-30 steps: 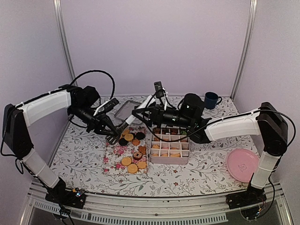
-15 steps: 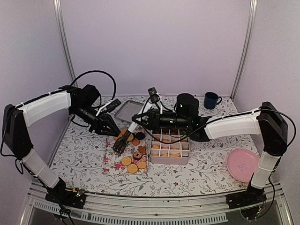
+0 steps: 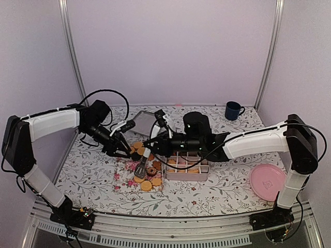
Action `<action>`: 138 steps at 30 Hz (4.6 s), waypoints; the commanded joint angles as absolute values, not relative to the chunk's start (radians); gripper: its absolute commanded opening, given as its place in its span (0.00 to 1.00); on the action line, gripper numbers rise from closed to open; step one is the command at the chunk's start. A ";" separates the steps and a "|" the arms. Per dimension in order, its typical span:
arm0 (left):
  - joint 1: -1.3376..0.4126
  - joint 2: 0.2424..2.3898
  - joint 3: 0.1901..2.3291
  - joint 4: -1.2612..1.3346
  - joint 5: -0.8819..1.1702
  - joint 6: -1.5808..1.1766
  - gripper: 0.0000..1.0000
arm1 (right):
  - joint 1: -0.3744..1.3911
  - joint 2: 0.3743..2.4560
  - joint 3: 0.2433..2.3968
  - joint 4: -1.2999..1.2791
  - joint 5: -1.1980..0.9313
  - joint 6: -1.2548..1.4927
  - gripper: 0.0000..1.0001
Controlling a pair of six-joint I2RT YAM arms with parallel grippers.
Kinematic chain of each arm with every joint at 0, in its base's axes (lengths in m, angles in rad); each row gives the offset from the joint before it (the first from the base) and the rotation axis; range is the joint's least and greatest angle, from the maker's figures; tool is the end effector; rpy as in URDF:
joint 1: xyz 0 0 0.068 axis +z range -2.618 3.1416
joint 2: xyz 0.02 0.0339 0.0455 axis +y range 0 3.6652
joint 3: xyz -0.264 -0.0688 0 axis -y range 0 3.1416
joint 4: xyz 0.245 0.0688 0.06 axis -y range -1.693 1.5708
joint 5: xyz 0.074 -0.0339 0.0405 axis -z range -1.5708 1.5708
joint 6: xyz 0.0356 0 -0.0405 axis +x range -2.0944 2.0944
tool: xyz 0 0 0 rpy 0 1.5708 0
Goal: Pack the cookies
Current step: Pass from the left arm to the right, then pick up the fake cookies from the plate, then place the fake cookies in the empty pocket of the box.
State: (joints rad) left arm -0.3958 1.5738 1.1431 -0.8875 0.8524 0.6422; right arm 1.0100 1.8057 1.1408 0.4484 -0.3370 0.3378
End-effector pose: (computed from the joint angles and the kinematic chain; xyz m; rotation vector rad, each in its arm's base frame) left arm 0.2598 -0.1376 0.2354 1.4060 2.1620 -1.1200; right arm 0.2115 0.3588 0.2432 -0.8915 1.7464 1.2329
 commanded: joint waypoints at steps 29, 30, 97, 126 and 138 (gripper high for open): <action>-0.227 1.486 1.158 -0.796 0.716 0.539 0.84 | 1.142 1.648 1.079 0.279 0.064 0.135 0.33; -0.227 1.489 1.159 -0.797 0.717 0.540 0.84 | 1.143 1.651 1.081 0.279 0.060 0.136 0.33; -0.225 1.503 1.186 -0.834 0.698 0.568 0.80 | 1.108 1.349 0.983 0.092 0.259 0.087 0.00; -0.225 1.523 1.184 -0.783 0.608 0.515 0.99 | 0.937 1.078 0.786 -0.076 0.286 0.131 0.00; -0.225 1.525 1.175 -0.781 0.601 0.520 0.99 | 0.930 1.148 0.800 -0.056 0.224 0.141 0.00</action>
State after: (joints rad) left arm -0.2344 1.5249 1.1736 -0.7971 0.5941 0.5194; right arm 0.9344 1.1351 0.7910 -0.0849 0.2588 0.1196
